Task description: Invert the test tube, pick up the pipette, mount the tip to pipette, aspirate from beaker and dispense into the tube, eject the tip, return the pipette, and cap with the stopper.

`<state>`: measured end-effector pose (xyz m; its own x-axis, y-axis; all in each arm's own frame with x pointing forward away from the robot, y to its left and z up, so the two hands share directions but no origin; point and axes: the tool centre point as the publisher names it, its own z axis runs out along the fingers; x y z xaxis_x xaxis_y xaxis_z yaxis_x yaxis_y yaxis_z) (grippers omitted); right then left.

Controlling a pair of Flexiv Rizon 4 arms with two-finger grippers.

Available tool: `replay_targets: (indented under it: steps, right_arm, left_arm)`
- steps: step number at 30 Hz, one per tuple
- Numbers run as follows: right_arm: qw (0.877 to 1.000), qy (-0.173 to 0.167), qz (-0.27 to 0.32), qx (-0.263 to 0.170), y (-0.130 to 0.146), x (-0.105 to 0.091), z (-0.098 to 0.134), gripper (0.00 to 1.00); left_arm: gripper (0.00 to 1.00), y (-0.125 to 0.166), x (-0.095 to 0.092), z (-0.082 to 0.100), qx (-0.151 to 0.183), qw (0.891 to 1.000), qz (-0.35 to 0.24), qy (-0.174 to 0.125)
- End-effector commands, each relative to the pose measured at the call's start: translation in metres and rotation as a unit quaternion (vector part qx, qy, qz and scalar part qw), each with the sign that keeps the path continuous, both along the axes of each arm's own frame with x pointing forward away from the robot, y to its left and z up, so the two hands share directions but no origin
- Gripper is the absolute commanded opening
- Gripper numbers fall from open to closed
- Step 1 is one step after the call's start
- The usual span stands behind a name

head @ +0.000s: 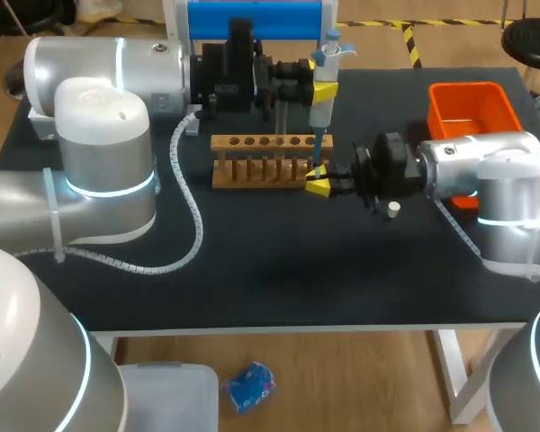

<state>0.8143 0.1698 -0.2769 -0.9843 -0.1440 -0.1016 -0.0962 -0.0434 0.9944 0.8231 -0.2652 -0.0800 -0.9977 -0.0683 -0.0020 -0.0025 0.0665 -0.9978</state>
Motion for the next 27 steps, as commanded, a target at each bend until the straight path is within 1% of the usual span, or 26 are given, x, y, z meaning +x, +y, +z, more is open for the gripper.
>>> replay_targets:
  steps: [1, 12, 20, 27]
  right_arm:
    - [1.0, 0.002, 0.004, 0.001, 0.003, 0.006, -0.004, 0.0]
    - [1.0, 0.003, 0.001, 0.004, 0.006, 0.012, -0.007, 0.0]
    - [1.0, -0.007, 0.001, 0.004, 0.004, 0.013, 0.001, 0.0]
    - [1.0, -0.015, 0.002, 0.002, 0.002, 0.01, 0.006, 0.0]
  left_arm:
    - [0.0, 0.0, 0.001, 0.0, -0.002, 1.0, -0.001, -0.001]
    - [0.0, 0.0, 0.001, 0.0, -0.002, 1.0, -0.001, -0.001]
    - [0.0, 0.0, 0.001, 0.0, -0.002, 1.0, -0.001, -0.001]
    - [0.0, 0.0, 0.001, 0.0, -0.002, 1.0, -0.001, -0.001]
